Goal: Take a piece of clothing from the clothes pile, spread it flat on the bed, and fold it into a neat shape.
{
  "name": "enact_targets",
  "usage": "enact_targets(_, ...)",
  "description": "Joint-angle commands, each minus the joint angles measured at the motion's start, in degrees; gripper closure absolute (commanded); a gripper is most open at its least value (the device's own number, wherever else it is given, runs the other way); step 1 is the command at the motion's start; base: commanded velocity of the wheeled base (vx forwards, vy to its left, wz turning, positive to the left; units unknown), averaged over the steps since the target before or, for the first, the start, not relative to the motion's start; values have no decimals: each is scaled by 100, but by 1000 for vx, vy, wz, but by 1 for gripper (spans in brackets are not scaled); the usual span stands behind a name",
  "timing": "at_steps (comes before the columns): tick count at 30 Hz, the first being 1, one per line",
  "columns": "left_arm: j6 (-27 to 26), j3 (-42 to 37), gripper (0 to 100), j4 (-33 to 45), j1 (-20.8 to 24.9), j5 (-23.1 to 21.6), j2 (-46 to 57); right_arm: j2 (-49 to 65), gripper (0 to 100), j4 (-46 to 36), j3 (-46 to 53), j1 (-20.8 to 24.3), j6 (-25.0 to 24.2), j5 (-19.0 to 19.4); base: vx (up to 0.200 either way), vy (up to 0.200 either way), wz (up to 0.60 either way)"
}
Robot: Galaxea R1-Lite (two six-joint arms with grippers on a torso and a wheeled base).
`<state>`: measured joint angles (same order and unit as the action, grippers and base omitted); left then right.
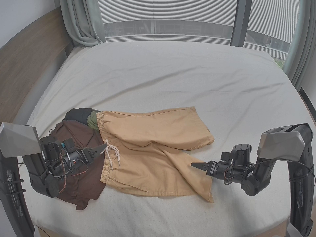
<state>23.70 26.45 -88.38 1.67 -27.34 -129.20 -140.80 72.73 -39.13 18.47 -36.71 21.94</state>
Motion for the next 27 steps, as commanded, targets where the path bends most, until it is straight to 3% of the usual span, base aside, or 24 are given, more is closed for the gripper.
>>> enact_targets(1, 3, 9, 0, -4, 0, 1, -9, 44, 0, 22, -218, -80, -170, -15, 0, 0, 0)
enact_targets(5, -6, 18, 0, -4, 0, 1, -9, 255, 0, 22, -314, -133, -443, -41, 0, 0, 0)
enact_targets(15, -50, 27, 0, -4, 0, 10, -44, 659, 0, -338, -288, -405, -460, -50, 0, 0, 0)
enact_targets(18, -102, 27, 0, -4, 0, 10, -79, 703, 0, -795, -279, -423, -408, -50, 0, 0, 0)
enact_targets(22, -164, 27, 0, -4, 0, 10, -115, 721, 0, -1498, -183, -476, 49, -50, 0, 0, 0)
enact_targets(27, -164, 35, 0, -4, 0, 10, -115, 721, 0, -1727, -68, -397, 216, -50, 0, 0, 0)
